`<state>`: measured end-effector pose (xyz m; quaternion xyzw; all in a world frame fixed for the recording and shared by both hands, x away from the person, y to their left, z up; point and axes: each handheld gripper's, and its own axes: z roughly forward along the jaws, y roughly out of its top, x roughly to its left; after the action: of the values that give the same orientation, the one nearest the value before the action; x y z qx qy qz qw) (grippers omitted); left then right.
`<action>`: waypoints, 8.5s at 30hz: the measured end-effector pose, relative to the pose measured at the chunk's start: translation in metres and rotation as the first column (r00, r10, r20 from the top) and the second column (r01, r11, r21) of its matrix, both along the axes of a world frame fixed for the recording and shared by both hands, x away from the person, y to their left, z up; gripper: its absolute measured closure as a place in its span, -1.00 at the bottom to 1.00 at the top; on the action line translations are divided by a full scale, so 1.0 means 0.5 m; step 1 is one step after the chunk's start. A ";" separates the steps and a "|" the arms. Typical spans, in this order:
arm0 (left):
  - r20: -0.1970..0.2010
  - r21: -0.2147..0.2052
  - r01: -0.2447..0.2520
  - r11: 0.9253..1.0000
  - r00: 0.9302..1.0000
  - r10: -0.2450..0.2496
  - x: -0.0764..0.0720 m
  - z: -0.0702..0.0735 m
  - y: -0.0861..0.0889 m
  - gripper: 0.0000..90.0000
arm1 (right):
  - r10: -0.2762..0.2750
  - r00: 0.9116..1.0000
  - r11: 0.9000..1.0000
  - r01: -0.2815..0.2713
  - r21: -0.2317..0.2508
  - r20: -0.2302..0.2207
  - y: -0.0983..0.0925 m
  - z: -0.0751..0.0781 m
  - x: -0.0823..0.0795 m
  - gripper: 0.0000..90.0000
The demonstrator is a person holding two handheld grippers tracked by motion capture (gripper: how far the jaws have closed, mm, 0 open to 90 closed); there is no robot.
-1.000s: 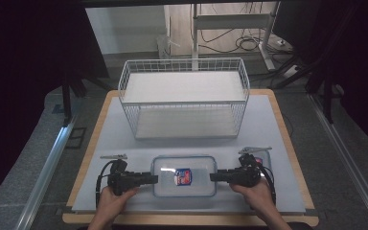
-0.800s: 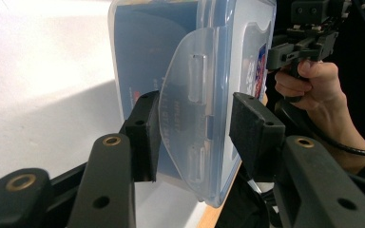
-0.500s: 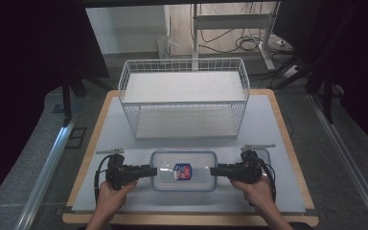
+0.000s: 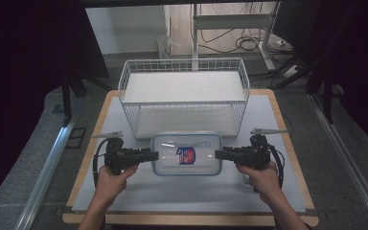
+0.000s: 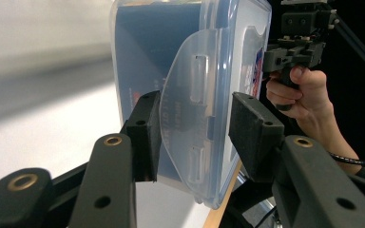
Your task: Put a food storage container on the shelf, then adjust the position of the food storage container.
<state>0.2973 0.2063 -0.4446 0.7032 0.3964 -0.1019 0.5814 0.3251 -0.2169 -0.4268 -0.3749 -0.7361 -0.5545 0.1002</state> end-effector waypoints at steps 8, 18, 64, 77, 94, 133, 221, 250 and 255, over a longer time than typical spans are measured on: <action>0.028 -0.008 -0.002 1.000 1.000 0.002 0.031 0.055 0.009 0.24 | -0.001 1.000 1.000 0.000 0.023 0.026 0.005 0.060 0.030 0.29; 0.042 -0.017 -0.007 1.000 0.999 0.008 0.074 0.110 0.020 0.24 | -0.008 0.999 0.999 0.007 0.033 0.049 0.017 0.118 0.071 0.29; 0.003 0.008 -0.114 0.993 0.993 0.114 0.287 0.256 0.020 0.18 | -0.128 0.991 0.989 0.125 0.073 0.032 0.042 0.255 0.280 0.27; -0.001 0.072 -0.157 0.985 0.988 0.157 0.301 0.252 0.013 0.12 | -0.135 0.991 0.989 0.136 0.051 -0.013 0.054 0.236 0.310 0.24; 0.025 0.120 -0.217 0.969 0.976 0.215 0.309 0.259 0.002 0.02 | -0.168 0.986 0.986 0.168 0.003 0.024 0.072 0.240 0.328 0.15; 0.329 0.193 -0.308 0.931 0.915 0.235 0.168 0.210 -0.006 -0.22 | -0.091 0.920 0.966 0.175 -0.190 0.382 0.090 0.223 0.211 1.00; 0.401 0.512 -0.332 0.792 0.908 0.122 -0.135 -0.137 -0.040 -0.91 | 0.013 0.937 0.861 0.166 -0.481 0.348 0.018 -0.105 -0.065 -0.65; 0.375 0.515 -0.306 0.801 0.920 0.111 -0.130 -0.144 -0.037 -0.91 | -0.139 0.934 0.828 0.293 -0.478 0.330 -0.094 -0.071 -0.032 0.39; 0.369 0.508 -0.301 0.807 0.923 0.112 -0.129 -0.145 -0.035 -0.90 | -0.197 0.925 0.823 0.336 -0.458 0.326 -0.134 -0.062 -0.026 0.78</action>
<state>0.2326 0.1888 -0.5169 0.8002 0.3836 0.1985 0.4160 0.3123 -0.2841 -0.4577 -0.4105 -0.8017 -0.3955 -0.1798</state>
